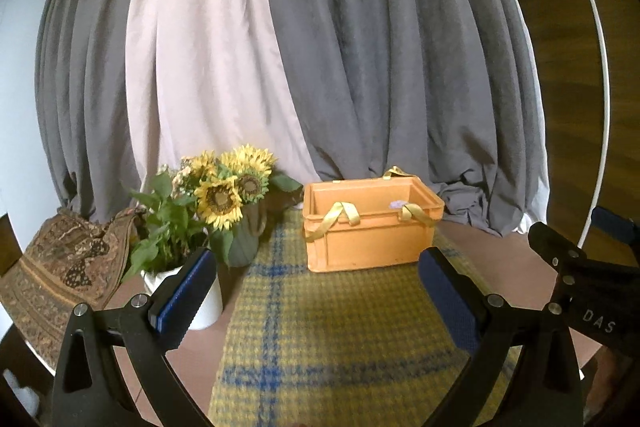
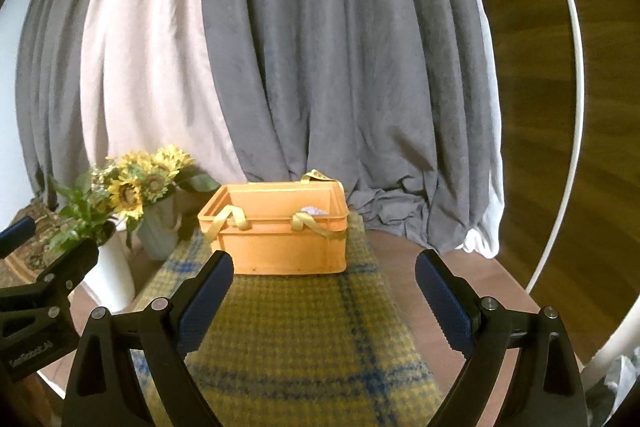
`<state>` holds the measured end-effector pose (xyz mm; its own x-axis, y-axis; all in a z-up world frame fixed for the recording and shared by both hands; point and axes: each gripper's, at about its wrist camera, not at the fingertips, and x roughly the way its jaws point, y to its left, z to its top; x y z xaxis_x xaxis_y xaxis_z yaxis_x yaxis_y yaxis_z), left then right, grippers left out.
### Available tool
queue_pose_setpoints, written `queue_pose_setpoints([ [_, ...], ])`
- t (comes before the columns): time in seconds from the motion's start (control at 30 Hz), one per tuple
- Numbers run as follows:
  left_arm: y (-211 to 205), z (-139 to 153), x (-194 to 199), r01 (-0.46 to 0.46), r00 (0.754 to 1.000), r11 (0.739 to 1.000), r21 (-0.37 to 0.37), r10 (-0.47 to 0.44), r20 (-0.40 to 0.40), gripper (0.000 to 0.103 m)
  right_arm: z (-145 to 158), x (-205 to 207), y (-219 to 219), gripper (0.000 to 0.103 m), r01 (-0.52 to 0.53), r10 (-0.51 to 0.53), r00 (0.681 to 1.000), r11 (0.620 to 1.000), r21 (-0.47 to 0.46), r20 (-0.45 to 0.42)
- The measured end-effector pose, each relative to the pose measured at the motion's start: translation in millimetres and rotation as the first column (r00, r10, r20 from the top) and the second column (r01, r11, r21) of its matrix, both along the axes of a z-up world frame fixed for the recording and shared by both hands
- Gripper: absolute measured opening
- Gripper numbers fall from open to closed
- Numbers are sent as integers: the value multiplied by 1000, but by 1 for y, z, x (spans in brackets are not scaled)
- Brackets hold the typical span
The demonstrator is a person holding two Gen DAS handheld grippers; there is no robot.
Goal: Organize soft objects
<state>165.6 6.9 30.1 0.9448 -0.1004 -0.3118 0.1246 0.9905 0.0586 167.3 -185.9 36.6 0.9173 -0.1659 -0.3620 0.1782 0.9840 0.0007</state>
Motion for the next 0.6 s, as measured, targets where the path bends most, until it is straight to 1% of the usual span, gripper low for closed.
queue_pose_setpoints([
  [0.33, 0, -5, -51, -6, 1000, 1000, -11, 5, -18, 103, 1, -56, 4, 98, -20, 20, 1000, 1000, 0, 8],
  [0.6, 3, -8, -77, -3, 1000, 1000, -11, 3, -26, 103, 3, -87, 9, 98, -20, 20, 1000, 1000, -10, 24],
])
